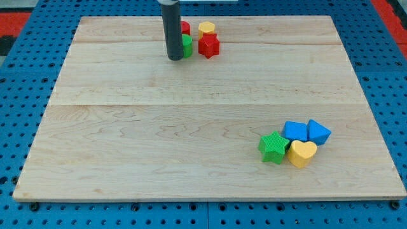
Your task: Form a group of red blocks green circle and hexagon
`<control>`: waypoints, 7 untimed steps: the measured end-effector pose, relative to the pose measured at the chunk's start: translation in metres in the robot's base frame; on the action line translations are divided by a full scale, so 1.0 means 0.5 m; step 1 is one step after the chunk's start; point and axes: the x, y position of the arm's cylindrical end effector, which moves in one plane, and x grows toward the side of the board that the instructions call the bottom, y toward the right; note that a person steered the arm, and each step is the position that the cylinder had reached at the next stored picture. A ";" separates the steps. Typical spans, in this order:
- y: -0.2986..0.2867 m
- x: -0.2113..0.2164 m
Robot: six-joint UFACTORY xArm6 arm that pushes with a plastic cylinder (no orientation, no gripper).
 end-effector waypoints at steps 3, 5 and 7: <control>0.000 -0.002; 0.005 -0.004; -0.021 0.061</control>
